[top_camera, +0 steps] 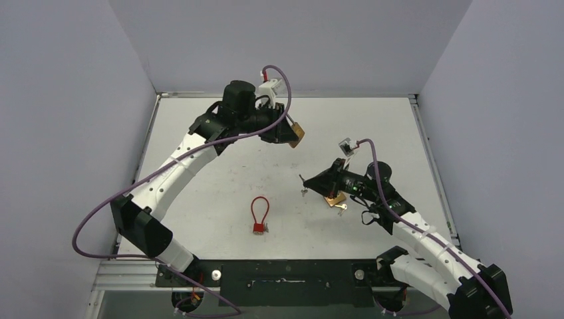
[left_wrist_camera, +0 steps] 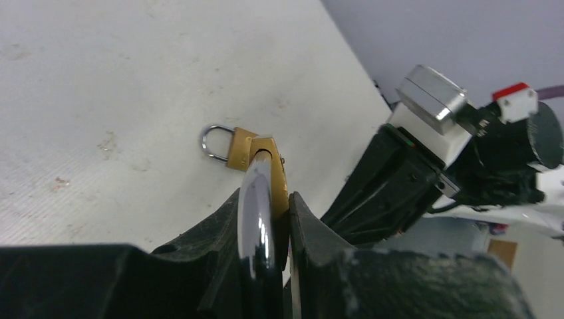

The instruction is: Unlock with the key

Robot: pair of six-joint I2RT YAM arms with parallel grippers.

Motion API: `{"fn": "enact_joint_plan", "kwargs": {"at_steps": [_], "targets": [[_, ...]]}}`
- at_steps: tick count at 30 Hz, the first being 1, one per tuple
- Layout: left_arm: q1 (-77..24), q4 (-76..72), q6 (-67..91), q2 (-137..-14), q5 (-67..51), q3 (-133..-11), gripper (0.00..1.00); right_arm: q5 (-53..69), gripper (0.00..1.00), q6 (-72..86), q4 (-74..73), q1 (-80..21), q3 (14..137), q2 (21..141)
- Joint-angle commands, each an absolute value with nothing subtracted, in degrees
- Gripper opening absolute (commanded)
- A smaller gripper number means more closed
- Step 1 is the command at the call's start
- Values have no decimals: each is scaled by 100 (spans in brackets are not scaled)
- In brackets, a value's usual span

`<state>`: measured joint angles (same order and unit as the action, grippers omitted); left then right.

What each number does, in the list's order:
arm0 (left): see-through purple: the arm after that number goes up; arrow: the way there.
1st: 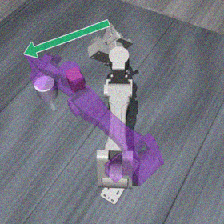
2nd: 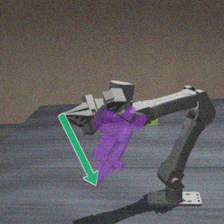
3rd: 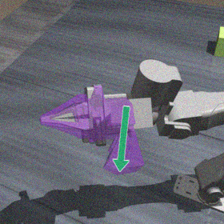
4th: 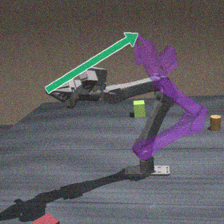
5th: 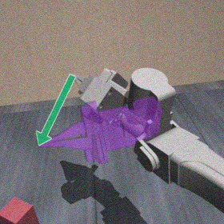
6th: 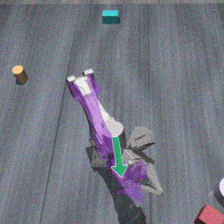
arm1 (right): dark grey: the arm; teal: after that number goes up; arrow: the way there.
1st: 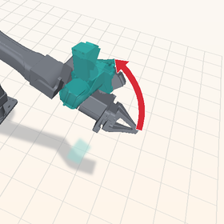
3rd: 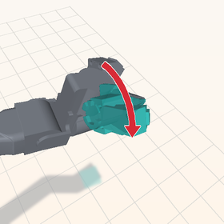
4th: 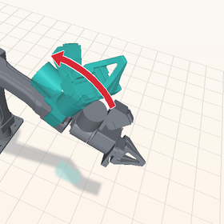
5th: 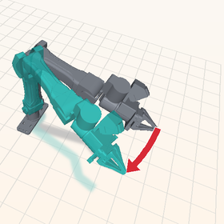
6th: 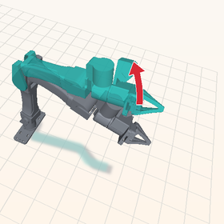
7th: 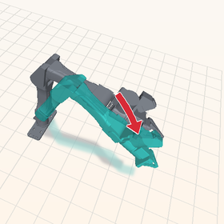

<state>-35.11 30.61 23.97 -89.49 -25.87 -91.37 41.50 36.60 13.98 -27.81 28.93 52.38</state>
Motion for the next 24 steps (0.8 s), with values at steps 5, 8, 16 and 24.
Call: {"fn": "enact_joint_plan", "kwargs": {"at_steps": [5,8,16,24], "targets": [[-3430,3975,2599,-8526,-4722,-10233,0,4957,0,4644,2447,-2786,3421,4559],[-3428,4000,2724,-8427,-5117,-10146,0,5114,0,4772,2558,-2786,3530,4443],[-3428,3430,3348,-8186,-6000,-9742,0,5265,0,5176,3129,-2786,3467,4358],[-3428,3452,3195,-8052,-6126,-9571,0,5186,0,5810,4113,-2786,3332,4480]]}}
